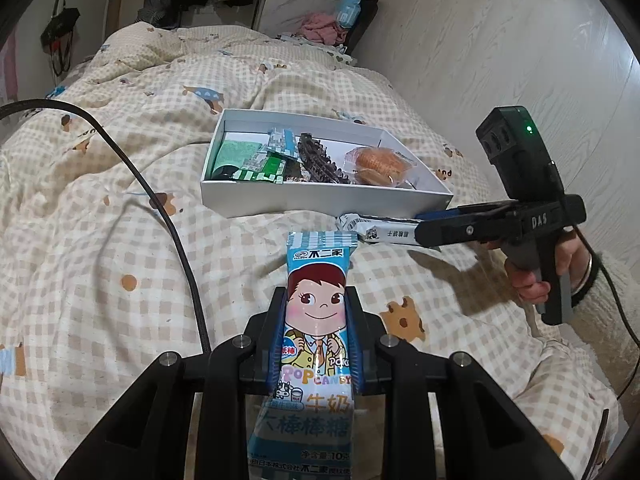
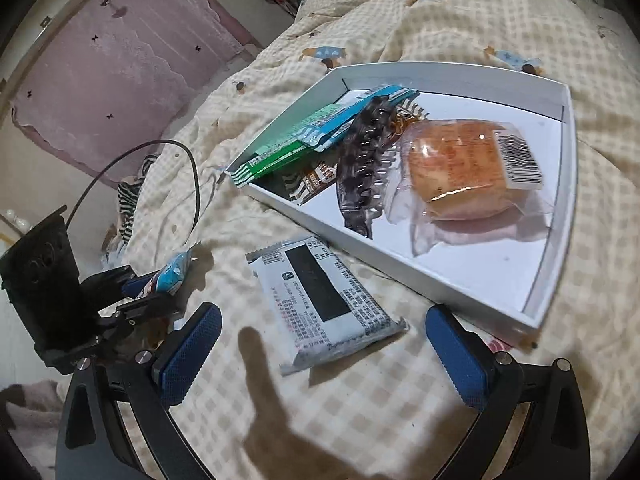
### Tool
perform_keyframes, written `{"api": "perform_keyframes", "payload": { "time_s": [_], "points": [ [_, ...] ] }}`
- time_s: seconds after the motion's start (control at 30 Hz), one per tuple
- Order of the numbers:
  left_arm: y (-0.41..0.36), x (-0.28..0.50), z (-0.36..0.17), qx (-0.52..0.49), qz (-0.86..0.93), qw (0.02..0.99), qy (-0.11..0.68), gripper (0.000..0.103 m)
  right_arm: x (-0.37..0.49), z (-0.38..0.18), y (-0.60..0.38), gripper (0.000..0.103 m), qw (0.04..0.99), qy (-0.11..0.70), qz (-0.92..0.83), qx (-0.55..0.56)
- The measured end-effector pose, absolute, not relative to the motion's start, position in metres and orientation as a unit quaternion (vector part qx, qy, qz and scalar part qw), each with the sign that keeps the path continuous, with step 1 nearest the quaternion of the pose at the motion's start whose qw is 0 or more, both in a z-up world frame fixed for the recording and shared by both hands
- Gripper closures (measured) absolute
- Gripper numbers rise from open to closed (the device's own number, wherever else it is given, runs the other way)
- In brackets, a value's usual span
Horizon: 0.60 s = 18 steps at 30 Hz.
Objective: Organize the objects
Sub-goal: 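Hold the candy packet in the left tool while the right tool grasps the white-and-black snack, then carry the candy packet and white snack with both tools over the box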
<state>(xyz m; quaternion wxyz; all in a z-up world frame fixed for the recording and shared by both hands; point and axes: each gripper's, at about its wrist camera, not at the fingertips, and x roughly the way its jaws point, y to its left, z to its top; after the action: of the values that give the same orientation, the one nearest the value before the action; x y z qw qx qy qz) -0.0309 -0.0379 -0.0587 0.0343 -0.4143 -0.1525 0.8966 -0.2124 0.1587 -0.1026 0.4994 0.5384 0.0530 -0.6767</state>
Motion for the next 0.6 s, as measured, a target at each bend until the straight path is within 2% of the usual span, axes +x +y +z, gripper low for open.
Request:
{"api": "perform_keyframes", "payload": {
  "time_s": [0.03,0.1,0.2,0.27,0.37,0.5,0.6],
  "points": [
    [-0.037,-0.03,-0.059,-0.415,0.896,0.035,-0.153,0.074,-0.209,-0.101,0.157,0.022,0.501,0.065,-0.682,0.528],
    [-0.037,-0.03,-0.058,-0.414,0.896,0.035,-0.153,0.074,-0.206,-0.1,0.156,0.036,0.488,0.092,-0.698,0.516],
    [-0.037,-0.03,-0.058,-0.415,0.896,0.035,-0.153,0.074,-0.203,-0.097,0.158,0.039,0.477,0.101,-0.709,0.51],
    [-0.037,-0.03,-0.058,-0.415,0.896,0.035,-0.154,0.074,-0.196,-0.093,0.157,0.049,0.477,0.114,-0.713,0.501],
    [-0.037,-0.031,-0.059,-0.415,0.896,0.035,-0.155,0.074,-0.182,-0.079,0.159,0.05,0.451,0.137,-0.733,0.49],
    [-0.037,-0.031,-0.058,-0.416,0.896,0.035,-0.153,0.074,-0.158,-0.06,0.184,0.051,0.366,0.139,-0.768,0.506],
    [-0.037,-0.029,-0.057,-0.412,0.898,0.032,-0.151,0.074,-0.131,-0.052,0.198,0.052,0.314,0.171,-0.781,0.512]
  ]
}}
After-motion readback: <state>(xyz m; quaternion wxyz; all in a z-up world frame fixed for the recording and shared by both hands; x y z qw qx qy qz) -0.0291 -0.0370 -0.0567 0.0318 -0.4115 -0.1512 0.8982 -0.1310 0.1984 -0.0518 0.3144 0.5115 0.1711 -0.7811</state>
